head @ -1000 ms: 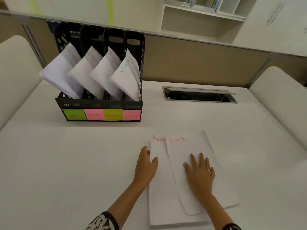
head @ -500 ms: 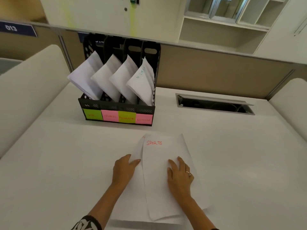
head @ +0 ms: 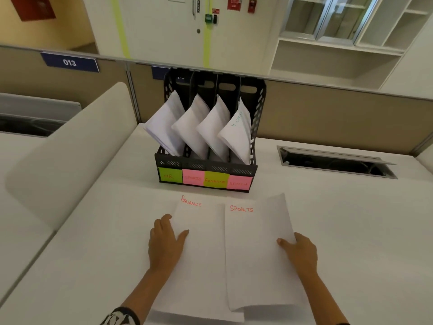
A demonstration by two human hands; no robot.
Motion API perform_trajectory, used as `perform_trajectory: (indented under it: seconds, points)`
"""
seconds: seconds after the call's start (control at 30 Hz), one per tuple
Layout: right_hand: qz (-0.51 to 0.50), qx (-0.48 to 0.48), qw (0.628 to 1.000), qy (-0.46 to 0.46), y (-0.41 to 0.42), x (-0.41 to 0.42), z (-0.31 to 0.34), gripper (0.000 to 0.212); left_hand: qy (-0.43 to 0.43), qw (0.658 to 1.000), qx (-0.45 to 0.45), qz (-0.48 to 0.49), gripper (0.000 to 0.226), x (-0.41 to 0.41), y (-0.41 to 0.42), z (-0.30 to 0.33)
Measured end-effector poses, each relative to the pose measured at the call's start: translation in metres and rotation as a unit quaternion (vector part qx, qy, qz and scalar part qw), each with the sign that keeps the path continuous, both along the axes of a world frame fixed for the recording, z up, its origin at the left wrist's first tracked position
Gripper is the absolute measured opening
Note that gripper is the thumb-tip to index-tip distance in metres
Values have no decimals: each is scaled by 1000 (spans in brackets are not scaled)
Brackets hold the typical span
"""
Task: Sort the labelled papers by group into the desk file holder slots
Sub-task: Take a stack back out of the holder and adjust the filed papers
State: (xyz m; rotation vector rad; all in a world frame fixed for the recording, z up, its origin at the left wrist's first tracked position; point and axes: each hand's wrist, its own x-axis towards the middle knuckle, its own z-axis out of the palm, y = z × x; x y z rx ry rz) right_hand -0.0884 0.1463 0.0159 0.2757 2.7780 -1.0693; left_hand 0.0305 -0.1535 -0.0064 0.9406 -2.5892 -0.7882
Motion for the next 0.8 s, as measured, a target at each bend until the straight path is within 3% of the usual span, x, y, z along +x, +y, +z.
perform_trajectory:
  seconds: [0.07,0.13,0.2,0.27,0.3,0.4,0.5,0.57,0.67,0.8]
  points:
    - [33,-52,996,57,-7,6,9,13,-13,1000,-10,-3,64,-1,-5,1]
    - [70,-76,988,119,-17,10,23,16,-32,999,-33,5,60,-4,-11,9]
    - [86,-96,975,183,-31,15,39,15,1,1000,-9,0,43,-15,-21,31]
    - [84,-108,954,267,-48,25,55,12,62,990,121,-40,26,-33,-33,68]
    - [78,-107,940,315,-58,30,62,17,78,974,202,-63,29,-43,-38,90]
    - [109,-110,895,418,-98,48,72,33,64,919,377,-94,55,-68,-48,158]
    - [172,-109,849,487,-135,62,75,39,66,879,459,-106,68,-85,-60,207]
    - [195,-114,827,515,-155,66,75,34,70,892,432,-111,59,-90,-73,224]
    - [238,-129,807,525,-176,64,72,35,37,948,277,-152,39,-93,-93,235]
    - [302,-195,791,495,-186,55,69,41,-17,965,198,-172,33,-98,-121,258]
